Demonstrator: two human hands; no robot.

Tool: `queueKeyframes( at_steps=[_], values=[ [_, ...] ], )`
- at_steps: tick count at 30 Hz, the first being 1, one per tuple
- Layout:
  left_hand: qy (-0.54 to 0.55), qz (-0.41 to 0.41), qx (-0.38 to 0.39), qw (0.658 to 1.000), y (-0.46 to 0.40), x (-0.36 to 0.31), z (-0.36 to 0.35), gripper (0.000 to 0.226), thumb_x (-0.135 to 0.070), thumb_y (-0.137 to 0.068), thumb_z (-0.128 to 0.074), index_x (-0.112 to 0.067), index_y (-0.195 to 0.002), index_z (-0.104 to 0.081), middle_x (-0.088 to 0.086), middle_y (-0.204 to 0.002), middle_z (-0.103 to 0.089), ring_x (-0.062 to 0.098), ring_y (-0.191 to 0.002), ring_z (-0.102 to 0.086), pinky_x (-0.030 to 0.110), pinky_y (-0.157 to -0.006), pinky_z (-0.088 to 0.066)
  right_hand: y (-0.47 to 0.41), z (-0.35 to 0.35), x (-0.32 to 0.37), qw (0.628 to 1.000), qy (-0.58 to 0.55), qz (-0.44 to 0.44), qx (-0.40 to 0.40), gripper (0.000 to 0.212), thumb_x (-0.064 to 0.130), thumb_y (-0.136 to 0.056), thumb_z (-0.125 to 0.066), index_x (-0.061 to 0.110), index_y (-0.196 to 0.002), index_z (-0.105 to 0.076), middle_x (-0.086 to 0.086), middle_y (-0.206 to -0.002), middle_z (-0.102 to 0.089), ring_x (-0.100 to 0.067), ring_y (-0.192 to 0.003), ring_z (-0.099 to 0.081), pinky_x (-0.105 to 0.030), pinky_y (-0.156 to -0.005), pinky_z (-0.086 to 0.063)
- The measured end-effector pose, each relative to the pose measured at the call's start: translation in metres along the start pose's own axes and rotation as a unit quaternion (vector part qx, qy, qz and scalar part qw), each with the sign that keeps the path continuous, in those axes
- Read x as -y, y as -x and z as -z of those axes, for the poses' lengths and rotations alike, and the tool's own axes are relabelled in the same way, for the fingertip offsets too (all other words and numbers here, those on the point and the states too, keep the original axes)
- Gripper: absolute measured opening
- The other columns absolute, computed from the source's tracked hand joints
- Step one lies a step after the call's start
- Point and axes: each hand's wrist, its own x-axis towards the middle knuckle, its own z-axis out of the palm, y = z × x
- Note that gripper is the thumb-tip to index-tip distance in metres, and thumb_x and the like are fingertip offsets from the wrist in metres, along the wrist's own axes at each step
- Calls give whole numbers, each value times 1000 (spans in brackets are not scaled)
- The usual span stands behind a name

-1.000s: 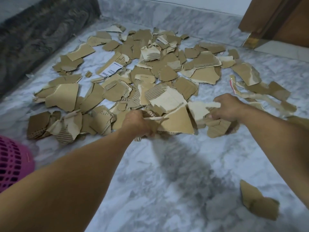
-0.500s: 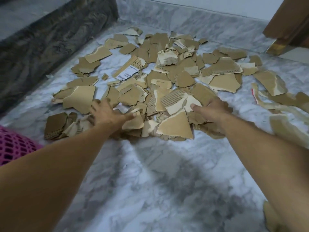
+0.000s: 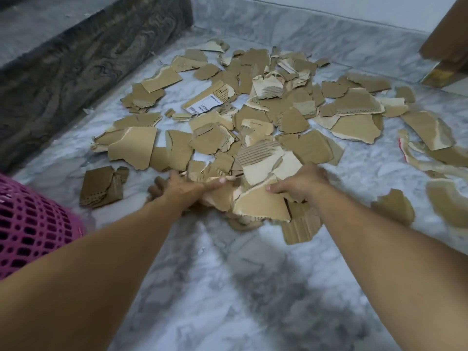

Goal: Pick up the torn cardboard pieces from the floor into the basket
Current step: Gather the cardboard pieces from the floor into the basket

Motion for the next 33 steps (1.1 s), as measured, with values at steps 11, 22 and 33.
queueKeyframes(
  at_steps=[11, 22, 33],
  values=[
    [242, -63, 80, 965, 26, -7, 19, 67, -5, -54, -92, -10, -111, -58, 6, -107, -66, 26, -96, -64, 46, -87, -56, 26, 7, -9, 977, -193, 47, 82, 62, 16, -56, -94, 8, -111, -65, -5, -105, -71, -24, -102, -65, -36, -87, -54],
    [254, -108, 101, 956, 113, -13, 122, 63, -3, -66, -85, -11, -119, -53, 15, -107, -63, 36, -95, -65, 50, -84, -57, 128, 72, 18, 960, -256, 109, 41, 52, 9, -62, -90, 10, -108, -67, 0, -104, -70, -19, -99, -63, -27, -78, -50],
    [295, -181, -16, 938, 207, 19, 286, 47, -3, -67, -84, -12, -104, -57, 14, -97, -64, 33, -83, -68, 51, -71, -59, 266, 133, 117, 950, -250, 189, 7, 85, 30, -29, -97, 16, -107, -67, -6, -100, -73, -27, -87, -71, -55, -77, -59]
  ],
)
